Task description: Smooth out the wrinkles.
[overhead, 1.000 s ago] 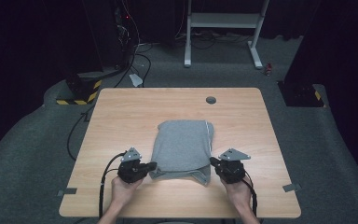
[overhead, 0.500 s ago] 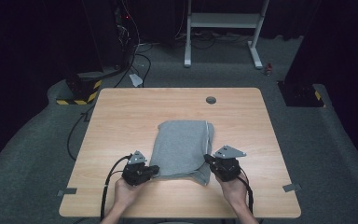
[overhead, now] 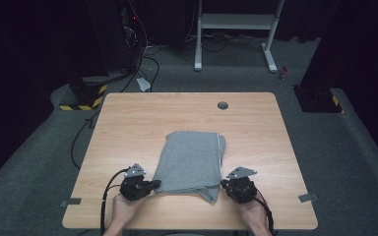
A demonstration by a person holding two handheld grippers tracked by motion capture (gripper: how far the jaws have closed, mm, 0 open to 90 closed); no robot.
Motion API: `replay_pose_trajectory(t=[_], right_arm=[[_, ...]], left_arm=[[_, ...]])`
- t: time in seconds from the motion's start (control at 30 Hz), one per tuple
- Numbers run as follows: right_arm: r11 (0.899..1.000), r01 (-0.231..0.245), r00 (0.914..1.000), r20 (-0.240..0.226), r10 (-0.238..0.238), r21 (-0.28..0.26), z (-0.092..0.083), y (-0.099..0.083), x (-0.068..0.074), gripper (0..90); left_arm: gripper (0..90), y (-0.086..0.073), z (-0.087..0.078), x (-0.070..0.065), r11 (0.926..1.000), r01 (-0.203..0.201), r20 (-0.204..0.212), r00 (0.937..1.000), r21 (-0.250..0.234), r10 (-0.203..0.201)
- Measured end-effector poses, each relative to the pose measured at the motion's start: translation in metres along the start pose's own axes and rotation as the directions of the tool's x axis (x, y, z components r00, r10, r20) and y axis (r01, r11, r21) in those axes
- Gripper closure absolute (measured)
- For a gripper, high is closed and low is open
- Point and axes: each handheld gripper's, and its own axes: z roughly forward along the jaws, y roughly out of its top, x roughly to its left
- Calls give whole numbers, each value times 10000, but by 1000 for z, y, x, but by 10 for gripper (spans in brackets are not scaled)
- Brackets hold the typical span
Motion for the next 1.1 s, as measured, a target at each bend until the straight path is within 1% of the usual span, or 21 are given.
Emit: replay_pose_trajectory(t=[0.07, 0.1, 0.17, 0.23, 0.3, 0.33, 0.37, 0.4, 0.43, 0.5, 0.53, 0.57, 0.63, 0.67, 0.73, 0.8, 0.83, 0.87, 0.93, 1.07, 1.1], right_arm=[[9995, -60, 10000, -27, 60, -296, -5, 1, -1, 789], [9985, -44, 10000, -58, 41, -543, -8, 2, 0, 781], [9956, 173, 9998, -30, -176, -920, -14, 9, 4, 756], [9929, 295, 9995, -60, -303, -1156, -15, 15, 9, 740], [9914, 313, 9994, -126, -331, -1268, -9, 22, 15, 710], [9916, 314, 9993, -147, -335, -1256, -5, 23, 17, 700], [9920, 280, 9994, -176, -303, -1230, 0, 25, 19, 687], [9924, 335, 9993, -99, -349, -1181, 6, 25, 21, 674], [9937, 320, 9995, -25, -324, -1071, 13, 25, 23, 652], [9958, 298, 9996, 21, -297, -863, 24, 23, 25, 594], [9967, 339, 9994, 62, -336, -740, 29, 21, 26, 568], [9981, 352, 9994, 57, -350, -514, 33, 19, 28, 525], [9979, 535, 9986, 13, -535, -358, 35, 15, 30, 500], [9962, 762, 9970, 131, -757, -417, 33, 12, 32, 486], [9940, 1055, 9943, 161, -1050, -285, 31, 10, 33, 449], [9934, 1132, 9936, 34, -1131, -188, 30, 8, 30, 424], [9942, 1067, 9943, -27, -1067, -126, 30, 8, 28, 416], [9951, 987, 9951, -33, -987, -104, 30, 8, 26, 413], [9950, 1000, 9950, -24, -1000, -62, 30, 9, 23, 415], [9948, 1016, 9945, 265, -1012, -119, 31, 11, 18, 416], [9954, 958, 9949, 325, -955, -85, 32, 11, 15, 416]], left_arm=[[890, -2, -6, -1, 9999, 9, -22, 10000, -125, -9], [888, -3, -8, -2, 9998, -16, -37, 10000, -181, 16], [874, -3, -13, -3, 9994, 78, 95, 9999, -337, -75], [838, 0, -15, -6, 9988, -19, 58, 10000, -494, 22], [783, 6, -13, -7, 9980, -59, 86, 9999, -634, 64], [763, 9, -11, -9, 9974, -63, 72, 10000, -718, 69], [726, 13, -9, -9, 9968, -178, -51, 9998, -785, 175], [693, 16, -5, -10, 9962, -167, -181, 9997, -860, 152], [659, 19, 1, -9, 9964, -202, -350, 9992, -818, 174], [603, 23, 15, -9, 9985, -240, -648, 9977, -488, 208], [585, 22, 23, -9, 9995, -265, -745, 9969, -145, 254], [566, 21, 27, -9, 9996, -260, -790, 9965, 83, 266], [550, 15, 32, -10, 9974, -473, -904, 9945, 549, 521], [544, 12, 32, -10, 9973, -560, -903, 9941, 466, 601], [541, 7, 27, -9, 9978, -542, -931, 9940, 385, 576], [540, 4, 23, -8, 9970, -658, -1064, 9919, 413, 699], [540, 3, 22, -8, 9971, -634, -1067, 9920, 421, 676], [538, 3, 21, -7, 9964, -702, -1107, 9910, 469, 750], [537, 4, 21, -7, 9964, -668, -1154, 9907, 521, 725], [533, 8, 27, -7, 9965, -717, -1213, 9897, 421, 763], [531, 8, 29, -7, 9972, -667, -1193, 9904, 345, 704]])
